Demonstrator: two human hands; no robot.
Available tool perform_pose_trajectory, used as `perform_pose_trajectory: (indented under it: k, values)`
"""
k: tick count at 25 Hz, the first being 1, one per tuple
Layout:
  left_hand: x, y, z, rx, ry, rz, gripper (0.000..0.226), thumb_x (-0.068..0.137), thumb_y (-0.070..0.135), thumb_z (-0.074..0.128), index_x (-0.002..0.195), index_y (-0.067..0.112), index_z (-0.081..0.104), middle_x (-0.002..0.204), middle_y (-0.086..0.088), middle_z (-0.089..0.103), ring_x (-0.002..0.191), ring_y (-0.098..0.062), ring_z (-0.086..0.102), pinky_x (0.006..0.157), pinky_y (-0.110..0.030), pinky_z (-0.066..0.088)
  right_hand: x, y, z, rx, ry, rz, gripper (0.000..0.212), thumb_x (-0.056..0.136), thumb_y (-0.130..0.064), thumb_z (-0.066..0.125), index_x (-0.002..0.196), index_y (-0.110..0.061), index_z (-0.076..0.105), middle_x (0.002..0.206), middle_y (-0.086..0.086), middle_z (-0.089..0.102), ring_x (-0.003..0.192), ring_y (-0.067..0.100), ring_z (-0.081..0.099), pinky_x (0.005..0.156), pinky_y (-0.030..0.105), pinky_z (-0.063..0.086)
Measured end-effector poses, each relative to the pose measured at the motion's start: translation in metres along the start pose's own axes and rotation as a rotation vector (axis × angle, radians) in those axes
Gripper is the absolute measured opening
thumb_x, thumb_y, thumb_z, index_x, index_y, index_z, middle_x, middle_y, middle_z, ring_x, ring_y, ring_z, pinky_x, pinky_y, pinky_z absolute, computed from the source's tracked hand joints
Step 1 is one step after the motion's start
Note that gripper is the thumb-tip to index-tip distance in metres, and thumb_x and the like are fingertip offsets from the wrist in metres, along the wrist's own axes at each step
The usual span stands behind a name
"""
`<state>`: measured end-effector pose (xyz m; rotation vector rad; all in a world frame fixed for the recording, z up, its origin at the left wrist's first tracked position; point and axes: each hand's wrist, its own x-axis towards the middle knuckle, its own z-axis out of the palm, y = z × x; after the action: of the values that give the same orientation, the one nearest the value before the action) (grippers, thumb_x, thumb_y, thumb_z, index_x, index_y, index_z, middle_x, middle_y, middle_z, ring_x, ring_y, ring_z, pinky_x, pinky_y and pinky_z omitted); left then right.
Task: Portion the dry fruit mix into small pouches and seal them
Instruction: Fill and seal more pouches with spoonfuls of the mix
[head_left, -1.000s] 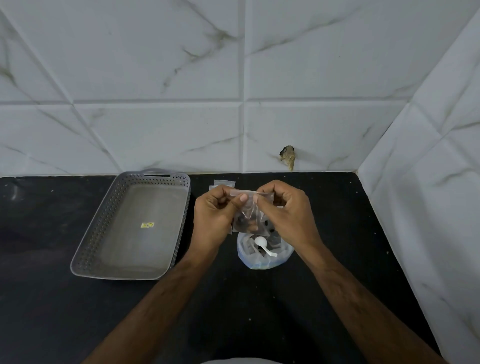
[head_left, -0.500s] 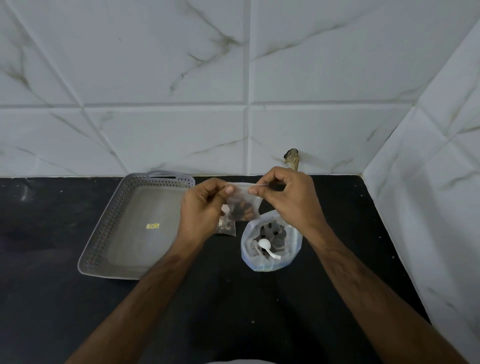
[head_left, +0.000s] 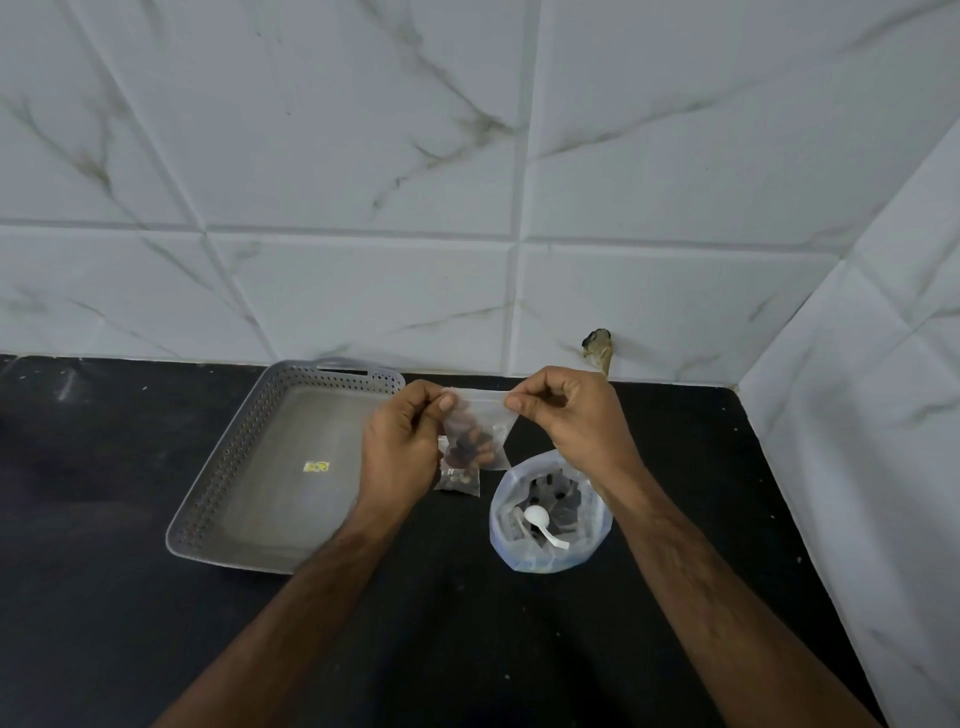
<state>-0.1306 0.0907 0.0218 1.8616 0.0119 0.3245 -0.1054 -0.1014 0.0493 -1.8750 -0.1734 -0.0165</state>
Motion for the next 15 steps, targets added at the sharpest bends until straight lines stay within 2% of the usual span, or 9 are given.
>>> perform_pose_trajectory:
  k: [2,5,7,10,15]
  values:
    - [0.0,-0.005,-0.002,-0.098,0.005,-0.032,0.022,0.102,0.011,0.057,0.085,0.019,0.069,0.075,0.004,0.07,0.072,-0.023,0.068,0.064,-0.048,0.058,0.0,0.0,0.003,0.026,-0.021,0.011,0.008,0.088,-0.013,0.077,0.084,-0.02,0.076,0.082,-0.005,0.076,0.082,0.011,0.071,0.08,0.02,0.055]
    - [-0.006,-0.002,-0.002,-0.269,-0.06,-0.088,0.013,0.102,0.013,0.059,0.093,0.011,0.068,0.081,0.0,0.072,0.074,-0.017,0.069,0.06,-0.034,0.055,-0.002,0.0,0.005,-0.041,-0.018,0.014,0.005,0.092,-0.017,0.073,0.087,-0.019,0.073,0.081,-0.007,0.073,0.076,0.0,0.064,0.073,0.012,0.049]
    - [-0.01,0.002,0.001,-0.309,-0.131,-0.068,0.012,0.094,0.02,0.067,0.094,0.008,0.066,0.083,-0.005,0.073,0.076,-0.019,0.07,0.064,-0.031,0.057,-0.005,-0.002,0.007,-0.104,-0.023,-0.006,0.005,0.093,-0.017,0.072,0.089,-0.015,0.072,0.079,-0.008,0.07,0.073,-0.003,0.061,0.069,0.01,0.047]
    - [-0.011,0.001,0.006,-0.318,-0.131,-0.028,0.017,0.089,0.023,0.074,0.085,0.009,0.066,0.076,-0.007,0.07,0.071,-0.02,0.067,0.067,-0.03,0.055,-0.009,-0.005,0.009,-0.107,-0.027,-0.054,0.003,0.095,-0.013,0.069,0.093,-0.011,0.07,0.081,-0.007,0.07,0.076,-0.001,0.062,0.07,0.011,0.048]
    - [-0.003,0.003,0.005,-0.357,-0.115,-0.001,0.014,0.083,0.017,0.077,0.079,0.005,0.071,0.076,-0.014,0.07,0.074,-0.025,0.065,0.071,-0.03,0.054,-0.012,-0.006,0.009,-0.014,-0.137,-0.042,0.008,0.092,-0.021,0.073,0.1,-0.02,0.072,0.096,-0.009,0.074,0.093,0.007,0.07,0.082,0.021,0.057]
